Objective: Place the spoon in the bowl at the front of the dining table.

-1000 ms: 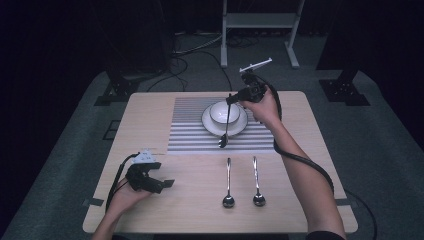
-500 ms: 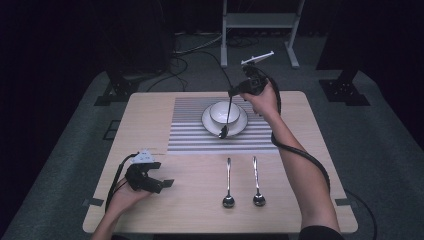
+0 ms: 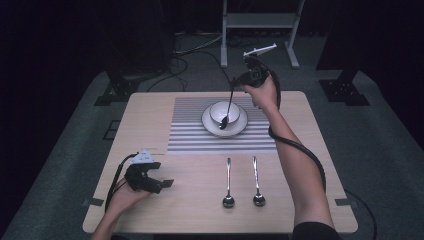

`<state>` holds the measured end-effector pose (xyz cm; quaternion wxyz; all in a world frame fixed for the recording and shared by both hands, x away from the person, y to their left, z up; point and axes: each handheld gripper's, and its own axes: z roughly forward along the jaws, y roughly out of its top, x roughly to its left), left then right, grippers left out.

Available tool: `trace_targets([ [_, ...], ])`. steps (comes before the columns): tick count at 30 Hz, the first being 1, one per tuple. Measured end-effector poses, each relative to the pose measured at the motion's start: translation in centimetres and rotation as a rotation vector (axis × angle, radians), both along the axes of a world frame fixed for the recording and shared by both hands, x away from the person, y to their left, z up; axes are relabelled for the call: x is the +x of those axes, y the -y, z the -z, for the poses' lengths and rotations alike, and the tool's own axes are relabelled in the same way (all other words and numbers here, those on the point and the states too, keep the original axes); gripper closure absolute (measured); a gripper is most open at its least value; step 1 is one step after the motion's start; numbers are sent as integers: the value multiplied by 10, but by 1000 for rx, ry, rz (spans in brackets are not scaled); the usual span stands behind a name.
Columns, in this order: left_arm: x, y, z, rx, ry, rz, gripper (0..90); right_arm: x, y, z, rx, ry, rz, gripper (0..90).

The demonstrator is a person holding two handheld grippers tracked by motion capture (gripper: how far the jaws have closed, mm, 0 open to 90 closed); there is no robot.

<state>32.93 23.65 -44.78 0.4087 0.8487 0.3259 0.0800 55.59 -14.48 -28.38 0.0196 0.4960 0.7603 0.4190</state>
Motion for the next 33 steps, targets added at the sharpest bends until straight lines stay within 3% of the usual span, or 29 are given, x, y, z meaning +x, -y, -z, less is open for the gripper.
trace_targets([
  [7,-1,0,0,1,2,0,90,6,1,-1,5,-1,28,885],
  [26,-1,1,-1,1,5,2,90,20,-1,-1,-46,24,120,885],
  [33,1,3,-1,3,3,9,90,26,2,6,-43,21,143,885],
])
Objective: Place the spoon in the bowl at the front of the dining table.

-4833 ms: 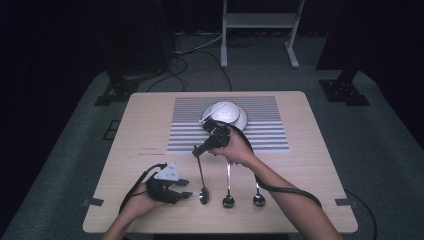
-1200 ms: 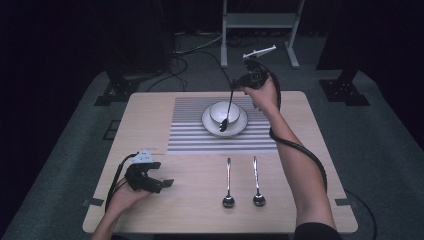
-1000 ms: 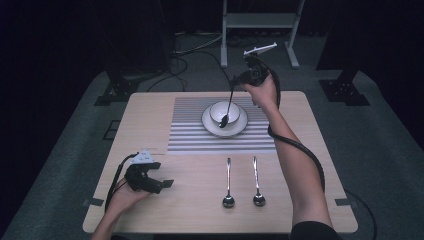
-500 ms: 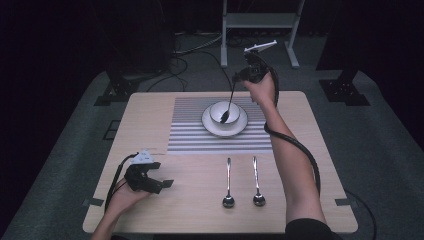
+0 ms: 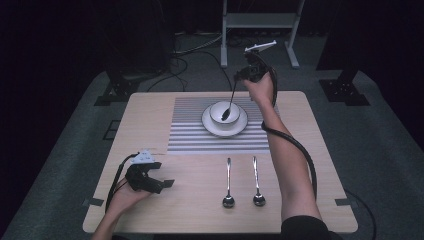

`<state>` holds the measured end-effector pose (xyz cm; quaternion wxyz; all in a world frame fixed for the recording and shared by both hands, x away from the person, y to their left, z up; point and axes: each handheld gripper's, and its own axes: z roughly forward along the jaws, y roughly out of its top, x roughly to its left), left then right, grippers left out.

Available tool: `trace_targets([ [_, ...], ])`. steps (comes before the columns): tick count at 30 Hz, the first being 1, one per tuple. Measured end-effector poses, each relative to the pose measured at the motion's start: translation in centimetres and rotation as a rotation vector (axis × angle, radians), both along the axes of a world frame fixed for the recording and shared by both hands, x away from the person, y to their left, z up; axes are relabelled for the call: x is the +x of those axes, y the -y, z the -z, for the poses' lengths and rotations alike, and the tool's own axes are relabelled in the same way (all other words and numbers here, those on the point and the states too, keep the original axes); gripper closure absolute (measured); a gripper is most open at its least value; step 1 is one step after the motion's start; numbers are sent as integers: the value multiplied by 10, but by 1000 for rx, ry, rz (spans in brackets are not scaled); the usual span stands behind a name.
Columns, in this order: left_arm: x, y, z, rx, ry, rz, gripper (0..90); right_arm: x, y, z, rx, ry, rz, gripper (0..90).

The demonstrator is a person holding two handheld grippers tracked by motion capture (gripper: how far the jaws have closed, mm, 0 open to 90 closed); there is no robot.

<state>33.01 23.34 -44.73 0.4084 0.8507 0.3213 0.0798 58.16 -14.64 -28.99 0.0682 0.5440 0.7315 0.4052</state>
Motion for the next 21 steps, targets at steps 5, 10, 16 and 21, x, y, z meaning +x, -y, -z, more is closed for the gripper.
trace_targets([
  [5,0,2,1,8,-6,7,90,2,3,8,-4,1,10,885],
  [10,0,1,1,1,-1,2,90,3,6,19,0,-24,6,884],
  [16,0,0,1,5,0,1,90,2,7,37,-22,-63,-11,877],
  [21,-1,-1,2,7,-1,0,90,0,8,42,-43,-73,-19,852],
])
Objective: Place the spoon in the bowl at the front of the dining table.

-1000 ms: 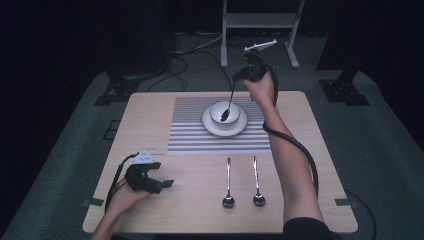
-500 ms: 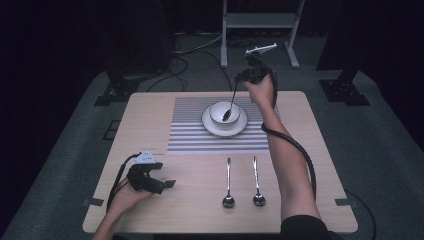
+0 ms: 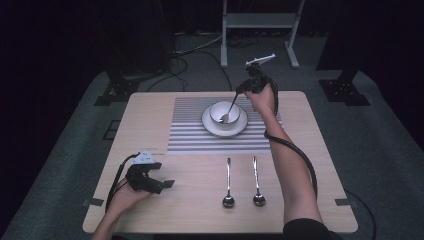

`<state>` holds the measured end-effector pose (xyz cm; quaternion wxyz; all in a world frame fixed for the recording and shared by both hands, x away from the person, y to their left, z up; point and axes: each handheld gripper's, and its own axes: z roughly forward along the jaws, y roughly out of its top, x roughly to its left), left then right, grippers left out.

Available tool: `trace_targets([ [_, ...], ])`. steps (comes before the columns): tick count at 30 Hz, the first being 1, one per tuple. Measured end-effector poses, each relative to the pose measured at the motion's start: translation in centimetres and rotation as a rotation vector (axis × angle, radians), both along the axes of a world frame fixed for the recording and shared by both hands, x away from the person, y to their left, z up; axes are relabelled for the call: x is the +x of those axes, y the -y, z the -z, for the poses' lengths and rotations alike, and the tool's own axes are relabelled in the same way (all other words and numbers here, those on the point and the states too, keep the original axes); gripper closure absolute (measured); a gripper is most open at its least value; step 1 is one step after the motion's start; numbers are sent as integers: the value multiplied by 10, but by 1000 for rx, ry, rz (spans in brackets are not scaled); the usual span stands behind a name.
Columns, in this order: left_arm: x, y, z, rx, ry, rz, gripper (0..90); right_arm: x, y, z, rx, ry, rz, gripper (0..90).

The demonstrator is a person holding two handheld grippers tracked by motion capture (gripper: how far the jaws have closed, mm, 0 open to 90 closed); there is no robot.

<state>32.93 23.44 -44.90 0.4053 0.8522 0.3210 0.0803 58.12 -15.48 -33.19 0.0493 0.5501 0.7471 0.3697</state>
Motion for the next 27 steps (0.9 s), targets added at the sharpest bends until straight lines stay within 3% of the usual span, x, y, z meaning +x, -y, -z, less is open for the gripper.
trace_targets([
  [13,1,0,0,3,8,-5,90,-7,7,6,-96,-67,-49,708],
  [27,1,1,0,10,9,-11,90,-13,21,16,-106,-111,-60,647],
])
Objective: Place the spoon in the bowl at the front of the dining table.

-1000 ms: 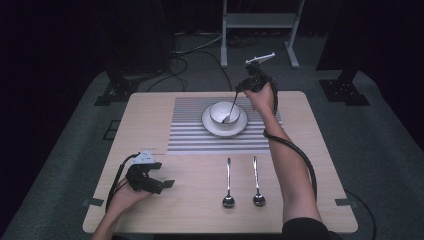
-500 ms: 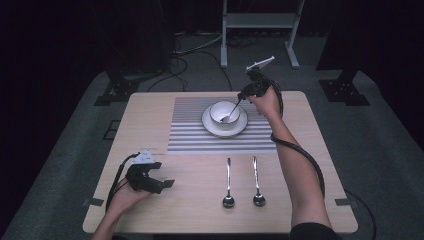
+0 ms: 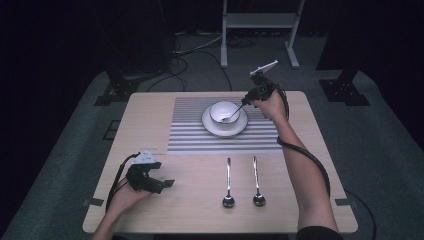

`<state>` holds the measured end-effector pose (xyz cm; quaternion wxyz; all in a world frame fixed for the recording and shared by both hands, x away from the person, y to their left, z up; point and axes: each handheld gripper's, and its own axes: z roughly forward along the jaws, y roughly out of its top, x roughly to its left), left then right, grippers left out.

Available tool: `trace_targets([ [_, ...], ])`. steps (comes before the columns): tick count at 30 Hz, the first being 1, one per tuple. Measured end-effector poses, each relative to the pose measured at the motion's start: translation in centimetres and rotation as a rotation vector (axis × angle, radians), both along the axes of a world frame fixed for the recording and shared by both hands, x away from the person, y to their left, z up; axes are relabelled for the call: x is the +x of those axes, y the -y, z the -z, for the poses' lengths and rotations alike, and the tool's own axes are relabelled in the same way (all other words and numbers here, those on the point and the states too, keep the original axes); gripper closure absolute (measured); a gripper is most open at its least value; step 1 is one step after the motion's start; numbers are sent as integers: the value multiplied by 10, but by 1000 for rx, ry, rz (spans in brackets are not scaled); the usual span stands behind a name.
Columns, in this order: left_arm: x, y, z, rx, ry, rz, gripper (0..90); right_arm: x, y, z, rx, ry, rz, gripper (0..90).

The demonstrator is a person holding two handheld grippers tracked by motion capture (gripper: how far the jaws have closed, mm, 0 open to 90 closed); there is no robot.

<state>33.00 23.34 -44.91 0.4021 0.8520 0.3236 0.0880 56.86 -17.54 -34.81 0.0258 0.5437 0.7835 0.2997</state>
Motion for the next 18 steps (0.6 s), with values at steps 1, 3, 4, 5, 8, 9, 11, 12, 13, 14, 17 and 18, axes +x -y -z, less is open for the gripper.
trace_targets([
  [1,0,0,0,0,0,0,90,0,1,1,-3,-1,-4,640],
  [3,0,0,0,3,-2,2,90,-2,4,2,0,-1,-4,627],
  [4,0,0,1,3,-3,2,90,-3,5,2,7,-3,-4,625],
  [5,0,0,1,3,-4,1,90,-3,6,3,12,-7,-7,621],
  [8,0,1,1,4,-5,1,90,-5,8,5,22,-9,-12,616],
  [9,0,1,1,3,-6,1,90,-6,9,6,19,-9,-16,613],
  [11,0,1,1,5,-7,2,90,-7,11,8,21,-15,-20,601],
  [12,0,1,2,8,-9,4,90,-8,11,9,23,-17,-21,601],
  [13,0,1,2,10,-11,3,90,-9,12,10,24,-20,-21,600],
  [14,0,1,3,12,-10,4,90,-10,13,11,28,-22,-24,597],
  [17,0,1,2,11,-10,3,90,-13,16,12,37,-24,-35,595],
  [18,0,0,2,12,-9,5,90,-14,16,12,41,-27,-36,593],
])
